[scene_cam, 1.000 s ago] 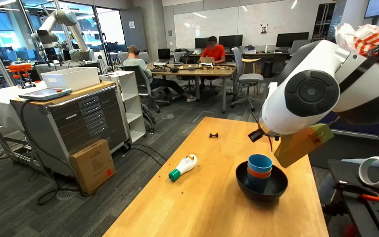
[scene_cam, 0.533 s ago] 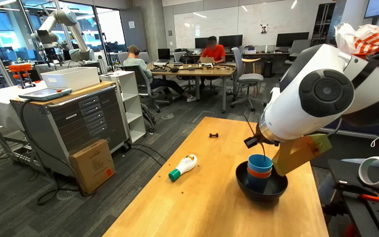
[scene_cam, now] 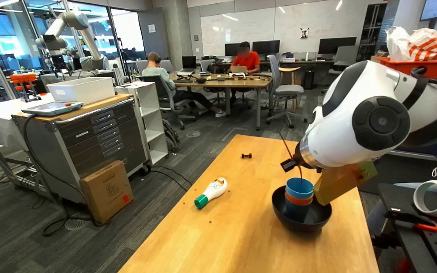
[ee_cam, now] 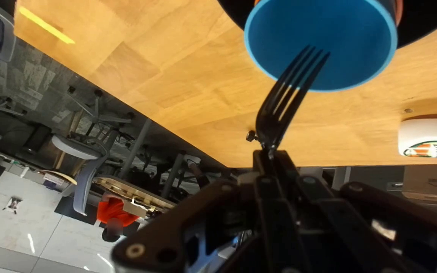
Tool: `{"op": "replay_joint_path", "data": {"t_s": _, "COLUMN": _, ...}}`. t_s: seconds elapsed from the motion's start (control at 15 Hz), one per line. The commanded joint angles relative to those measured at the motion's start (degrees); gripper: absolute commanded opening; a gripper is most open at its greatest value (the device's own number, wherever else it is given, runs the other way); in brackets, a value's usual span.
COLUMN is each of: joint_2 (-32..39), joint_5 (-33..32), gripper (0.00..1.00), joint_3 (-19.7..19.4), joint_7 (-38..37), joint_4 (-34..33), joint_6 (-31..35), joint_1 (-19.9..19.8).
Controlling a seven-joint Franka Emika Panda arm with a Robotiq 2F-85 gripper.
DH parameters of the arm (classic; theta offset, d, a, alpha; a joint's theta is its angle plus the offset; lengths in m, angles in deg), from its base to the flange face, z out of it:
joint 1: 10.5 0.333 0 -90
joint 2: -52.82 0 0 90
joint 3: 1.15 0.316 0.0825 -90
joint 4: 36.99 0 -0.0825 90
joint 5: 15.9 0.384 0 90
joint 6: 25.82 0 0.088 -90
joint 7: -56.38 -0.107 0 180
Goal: Stack up the cups inside the black bowl then put the fork inside the blue cup
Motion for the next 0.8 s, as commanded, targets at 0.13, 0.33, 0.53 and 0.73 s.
{"op": "replay_joint_path", "data": {"t_s": 0.13, "joint_2": 3.43, "joint_5": -8.86, "gripper": 0.05, "joint_3": 1.55, "joint_7": -7.42, "joint_4": 0.01, "joint_6": -0.72, "joint_1": -1.67}}
{"op": "replay_joint_path", "data": {"t_s": 0.33, "joint_2": 5.82, "joint_5": -11.86, "gripper": 0.06, "joint_3": 1.80, "joint_7": -9.66, "joint_4": 0.01, "joint_6": -1.17, "joint_1": -2.19}}
{"op": "replay_joint_path", "data": {"t_s": 0.53, "joint_2": 7.56, "joint_5": -14.00, "gripper": 0.06, "joint_3": 2.15, "joint_7": -11.20, "joint_4": 0.10, "joint_6": -0.92, "joint_1": -2.81}}
{"op": "replay_joint_path", "data": {"t_s": 0.73, "joint_2": 8.36, "joint_5": -14.67, "gripper": 0.06, "joint_3": 2.83, "joint_7": -11.99, "joint_4": 0.14, "joint_6": -0.46, "joint_1": -3.41}}
